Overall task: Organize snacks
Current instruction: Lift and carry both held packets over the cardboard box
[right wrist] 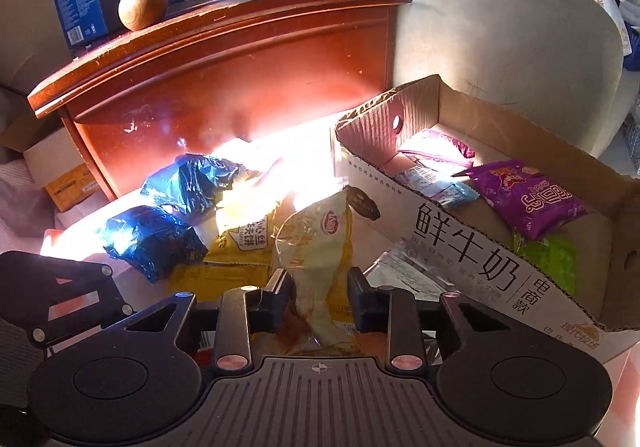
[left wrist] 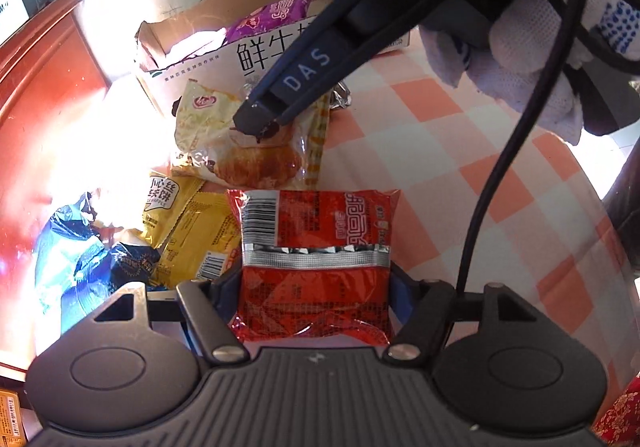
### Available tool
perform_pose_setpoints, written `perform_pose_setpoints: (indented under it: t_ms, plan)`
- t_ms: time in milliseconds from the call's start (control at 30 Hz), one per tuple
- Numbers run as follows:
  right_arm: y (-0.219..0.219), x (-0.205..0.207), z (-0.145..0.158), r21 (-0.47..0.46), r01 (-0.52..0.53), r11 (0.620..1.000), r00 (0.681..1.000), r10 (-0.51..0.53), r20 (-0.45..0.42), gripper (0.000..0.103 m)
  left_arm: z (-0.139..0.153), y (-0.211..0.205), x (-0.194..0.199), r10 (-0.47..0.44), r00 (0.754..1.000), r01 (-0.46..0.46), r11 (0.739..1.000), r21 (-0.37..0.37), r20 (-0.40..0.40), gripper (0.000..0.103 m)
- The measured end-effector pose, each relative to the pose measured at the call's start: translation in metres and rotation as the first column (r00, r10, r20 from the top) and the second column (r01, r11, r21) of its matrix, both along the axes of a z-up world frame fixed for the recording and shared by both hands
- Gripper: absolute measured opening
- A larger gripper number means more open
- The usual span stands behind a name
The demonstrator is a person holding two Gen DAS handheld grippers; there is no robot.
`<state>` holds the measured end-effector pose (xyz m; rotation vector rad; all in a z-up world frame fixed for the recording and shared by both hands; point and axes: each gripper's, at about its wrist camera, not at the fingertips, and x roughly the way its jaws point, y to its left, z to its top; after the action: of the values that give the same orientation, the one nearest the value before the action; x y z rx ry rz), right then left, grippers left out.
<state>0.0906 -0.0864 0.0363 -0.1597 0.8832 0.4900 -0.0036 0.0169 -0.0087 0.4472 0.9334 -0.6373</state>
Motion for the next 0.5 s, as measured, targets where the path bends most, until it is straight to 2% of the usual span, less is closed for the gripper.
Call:
perform_pose_setpoints:
  t_ms: [167,233,300,400,500]
  plan:
    - [-0.007,-0.001,-0.004,0.025,0.014,1.0,0.999,-0.013,-0.038,0.03,-0.001,-0.005,0.002,-0.013,1.0,0.013,1.0,0.008,-0.002,0.07]
    - [-0.007,0.002,-0.006,0.031,0.024,0.999,0.998,-0.023,-0.055,0.035,0.0,-0.003,0.006,0.001,1.0,-0.001,1.0,0.01,0.001,0.07]
    - [-0.004,0.004,-0.007,0.034,0.035,0.999,0.998,-0.033,-0.055,0.046,0.0,0.001,0.008,0.016,1.0,-0.016,1.0,0.012,0.0,0.07]
    - [0.002,0.007,-0.013,0.041,0.045,0.998,0.997,-0.043,-0.058,0.058,-0.001,0.003,0.008,0.032,0.999,-0.032,0.999,0.02,-0.007,0.07]
    - [0.011,0.012,-0.021,0.05,0.044,0.998,0.996,-0.04,-0.082,0.06,-0.003,0.003,0.006,0.033,0.999,-0.033,0.999,0.026,-0.01,0.07]
